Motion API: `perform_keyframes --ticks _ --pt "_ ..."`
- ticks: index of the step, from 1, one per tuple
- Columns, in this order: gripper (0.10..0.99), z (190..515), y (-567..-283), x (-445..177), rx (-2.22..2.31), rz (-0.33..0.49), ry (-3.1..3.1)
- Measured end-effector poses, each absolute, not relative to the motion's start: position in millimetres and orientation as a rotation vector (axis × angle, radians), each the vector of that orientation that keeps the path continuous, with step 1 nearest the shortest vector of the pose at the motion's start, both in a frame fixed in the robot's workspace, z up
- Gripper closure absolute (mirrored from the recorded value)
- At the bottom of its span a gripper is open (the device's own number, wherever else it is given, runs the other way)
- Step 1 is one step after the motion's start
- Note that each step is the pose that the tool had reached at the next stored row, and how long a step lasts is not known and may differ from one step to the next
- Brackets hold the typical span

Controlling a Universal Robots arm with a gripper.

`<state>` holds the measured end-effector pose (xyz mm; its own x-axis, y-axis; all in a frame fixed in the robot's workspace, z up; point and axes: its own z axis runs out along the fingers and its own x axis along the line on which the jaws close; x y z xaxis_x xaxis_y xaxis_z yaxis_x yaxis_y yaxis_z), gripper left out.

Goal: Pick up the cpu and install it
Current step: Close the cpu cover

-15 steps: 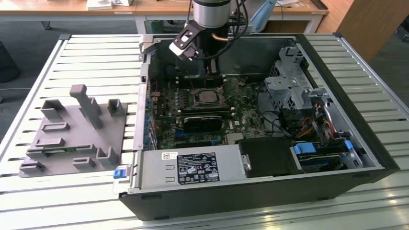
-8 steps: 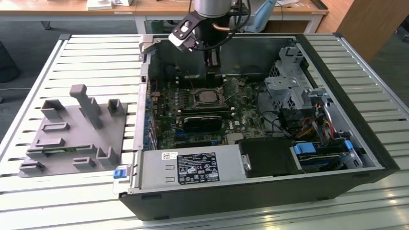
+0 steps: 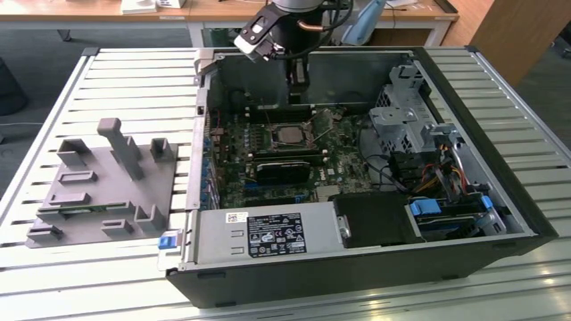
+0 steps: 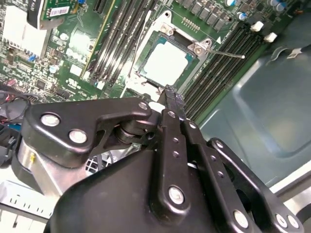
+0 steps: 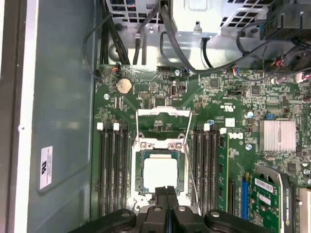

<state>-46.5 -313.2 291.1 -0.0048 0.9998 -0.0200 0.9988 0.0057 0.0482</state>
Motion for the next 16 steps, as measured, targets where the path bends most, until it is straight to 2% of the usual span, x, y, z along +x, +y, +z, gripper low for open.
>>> perform_keyframes --ticks 5,16 --pt "0.98 291.0 -321.7 -46.4 2.182 0.031 2.192" --pt "0.98 290.6 -321.9 -29.4 2.182 0.03 2.193"
